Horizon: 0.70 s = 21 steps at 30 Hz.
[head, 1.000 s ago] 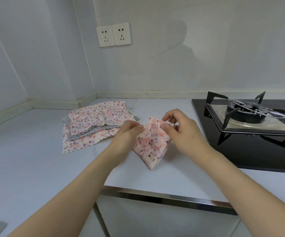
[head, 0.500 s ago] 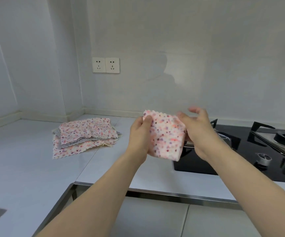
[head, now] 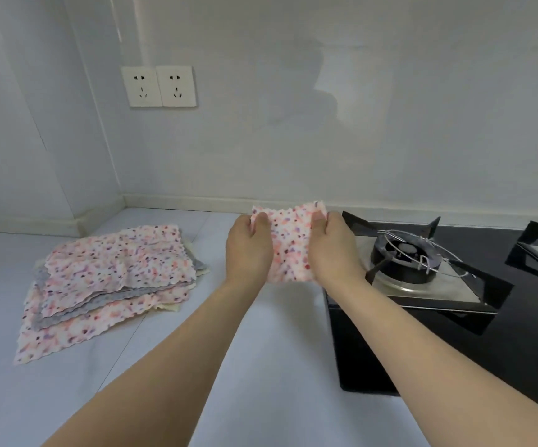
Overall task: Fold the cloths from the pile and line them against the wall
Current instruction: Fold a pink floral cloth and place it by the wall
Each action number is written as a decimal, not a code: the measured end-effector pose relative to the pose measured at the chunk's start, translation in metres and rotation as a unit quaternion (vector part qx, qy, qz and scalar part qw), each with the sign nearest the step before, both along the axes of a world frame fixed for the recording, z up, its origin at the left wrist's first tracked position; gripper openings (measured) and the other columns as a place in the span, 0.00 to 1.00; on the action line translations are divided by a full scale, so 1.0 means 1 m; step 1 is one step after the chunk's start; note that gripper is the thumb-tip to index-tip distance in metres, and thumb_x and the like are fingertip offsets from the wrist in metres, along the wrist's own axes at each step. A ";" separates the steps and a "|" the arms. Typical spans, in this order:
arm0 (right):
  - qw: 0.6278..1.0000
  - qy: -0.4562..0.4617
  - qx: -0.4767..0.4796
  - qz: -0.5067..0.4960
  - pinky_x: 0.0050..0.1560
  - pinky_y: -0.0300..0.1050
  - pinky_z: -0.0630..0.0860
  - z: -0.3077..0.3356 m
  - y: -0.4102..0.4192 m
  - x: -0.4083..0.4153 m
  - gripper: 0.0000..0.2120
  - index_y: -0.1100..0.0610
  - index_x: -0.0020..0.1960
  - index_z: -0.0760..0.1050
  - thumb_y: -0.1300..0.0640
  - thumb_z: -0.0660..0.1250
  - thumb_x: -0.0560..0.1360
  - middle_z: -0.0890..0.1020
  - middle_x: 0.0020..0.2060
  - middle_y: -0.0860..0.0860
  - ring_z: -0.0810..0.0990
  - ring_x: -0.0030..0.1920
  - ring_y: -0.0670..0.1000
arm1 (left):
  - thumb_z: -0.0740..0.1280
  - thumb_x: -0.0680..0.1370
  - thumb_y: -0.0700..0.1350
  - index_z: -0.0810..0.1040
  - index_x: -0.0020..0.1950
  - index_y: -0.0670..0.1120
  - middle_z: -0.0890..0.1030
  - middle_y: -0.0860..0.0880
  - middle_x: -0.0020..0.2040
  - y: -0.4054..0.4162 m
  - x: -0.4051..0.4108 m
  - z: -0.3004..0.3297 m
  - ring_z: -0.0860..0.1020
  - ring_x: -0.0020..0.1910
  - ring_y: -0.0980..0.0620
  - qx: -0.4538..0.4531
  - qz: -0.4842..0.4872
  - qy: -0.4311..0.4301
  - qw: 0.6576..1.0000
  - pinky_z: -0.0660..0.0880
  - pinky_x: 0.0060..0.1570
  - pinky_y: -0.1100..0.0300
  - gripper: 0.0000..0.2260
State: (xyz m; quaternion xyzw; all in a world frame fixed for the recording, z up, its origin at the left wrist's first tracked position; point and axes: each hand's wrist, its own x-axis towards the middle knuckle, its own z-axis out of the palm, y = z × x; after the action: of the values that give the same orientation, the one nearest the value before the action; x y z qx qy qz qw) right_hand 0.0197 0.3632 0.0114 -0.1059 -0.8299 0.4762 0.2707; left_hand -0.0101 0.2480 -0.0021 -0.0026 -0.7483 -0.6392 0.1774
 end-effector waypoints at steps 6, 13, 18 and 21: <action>1.000 -0.011 0.015 -0.007 0.38 0.46 0.67 0.076 0.030 -0.041 0.16 0.60 0.46 0.68 0.50 0.49 0.83 0.73 0.37 0.50 0.72 0.39 0.52 | 0.57 0.82 0.51 0.67 0.41 0.45 0.71 0.49 0.36 0.032 -0.038 0.070 0.71 0.35 0.51 0.009 -0.015 -0.051 0.999 0.71 0.37 0.56 0.13; 0.995 -0.081 -0.029 -0.045 0.35 0.46 0.66 0.179 0.083 0.005 0.16 0.60 0.50 0.68 0.50 0.49 0.84 0.73 0.36 0.49 0.71 0.35 0.46 | 0.57 0.83 0.50 0.70 0.49 0.43 0.71 0.51 0.35 0.085 -0.001 0.184 0.70 0.33 0.54 -0.008 -0.085 -0.073 0.994 0.69 0.35 0.58 0.11; 0.988 -0.108 -0.076 -0.083 0.33 0.42 0.65 0.198 0.142 0.036 0.16 0.60 0.48 0.68 0.51 0.49 0.84 0.72 0.35 0.49 0.70 0.34 0.47 | 0.56 0.83 0.49 0.69 0.50 0.44 0.71 0.52 0.34 0.145 0.022 0.204 0.70 0.33 0.54 -0.036 -0.133 -0.098 0.986 0.69 0.36 0.58 0.09; 0.985 -0.109 -0.089 -0.101 0.32 0.40 0.64 0.202 0.191 0.047 0.15 0.60 0.49 0.68 0.51 0.49 0.84 0.72 0.36 0.49 0.70 0.34 0.46 | 0.56 0.83 0.49 0.68 0.51 0.44 0.69 0.51 0.33 0.195 0.032 0.212 0.68 0.31 0.54 -0.056 -0.152 -0.081 0.984 0.66 0.30 0.67 0.09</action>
State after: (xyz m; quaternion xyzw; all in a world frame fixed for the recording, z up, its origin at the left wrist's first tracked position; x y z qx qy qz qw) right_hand 0.0672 0.5542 0.2131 -0.2644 -0.7938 0.5039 0.2147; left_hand 0.0223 0.4427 0.2103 -0.0742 -0.7858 -0.6138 0.0168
